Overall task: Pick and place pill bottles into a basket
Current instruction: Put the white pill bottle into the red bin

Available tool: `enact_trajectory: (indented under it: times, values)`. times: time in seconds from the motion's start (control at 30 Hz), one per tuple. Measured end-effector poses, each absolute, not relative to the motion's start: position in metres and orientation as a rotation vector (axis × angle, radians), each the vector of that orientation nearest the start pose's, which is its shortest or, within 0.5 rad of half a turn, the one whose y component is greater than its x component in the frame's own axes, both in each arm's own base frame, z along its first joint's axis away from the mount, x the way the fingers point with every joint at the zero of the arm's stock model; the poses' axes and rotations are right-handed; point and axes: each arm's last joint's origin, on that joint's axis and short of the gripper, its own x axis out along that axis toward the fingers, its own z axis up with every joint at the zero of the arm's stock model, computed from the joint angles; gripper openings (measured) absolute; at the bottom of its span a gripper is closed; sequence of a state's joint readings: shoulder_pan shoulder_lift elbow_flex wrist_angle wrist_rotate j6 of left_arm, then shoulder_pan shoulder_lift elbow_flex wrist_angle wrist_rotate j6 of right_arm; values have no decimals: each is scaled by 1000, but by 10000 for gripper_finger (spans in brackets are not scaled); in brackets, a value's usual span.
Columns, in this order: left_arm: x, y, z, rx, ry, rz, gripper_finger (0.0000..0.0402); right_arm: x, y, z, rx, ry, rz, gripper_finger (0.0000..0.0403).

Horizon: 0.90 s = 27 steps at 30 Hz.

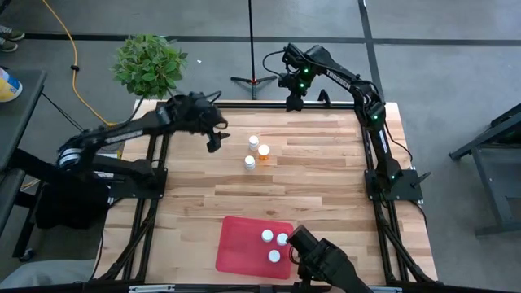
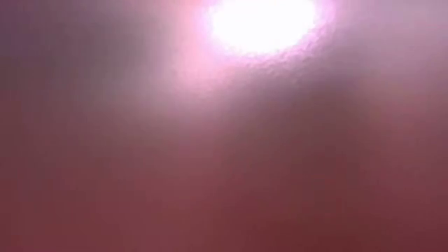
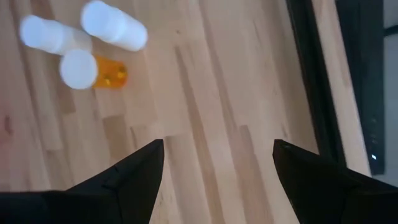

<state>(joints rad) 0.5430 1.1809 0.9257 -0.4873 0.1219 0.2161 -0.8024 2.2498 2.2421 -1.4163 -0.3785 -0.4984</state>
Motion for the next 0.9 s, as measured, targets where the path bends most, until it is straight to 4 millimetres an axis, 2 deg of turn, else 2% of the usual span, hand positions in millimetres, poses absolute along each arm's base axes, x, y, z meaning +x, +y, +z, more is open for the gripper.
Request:
enact_trajectory:
  times: [0.13,0.27,0.47,0.63,0.77,0.9]
  values:
    - [215,147,275,-94,794,253,298,313,-313,272,346,1277,-88,291]
    - [215,162,278,-102,786,276,298,308,-313,272,415,1296,-92,291]
    - [210,165,280,-90,792,270,298,304,-306,273,543,1276,-6,291]
    - [209,163,279,-97,801,231,298,313,-293,279,525,1270,31,291]
    - [210,163,279,-97,801,228,298,314,-273,305,457,1230,48,291]
    - [210,163,279,-88,799,224,298,304,-254,340,383,1160,51,291]
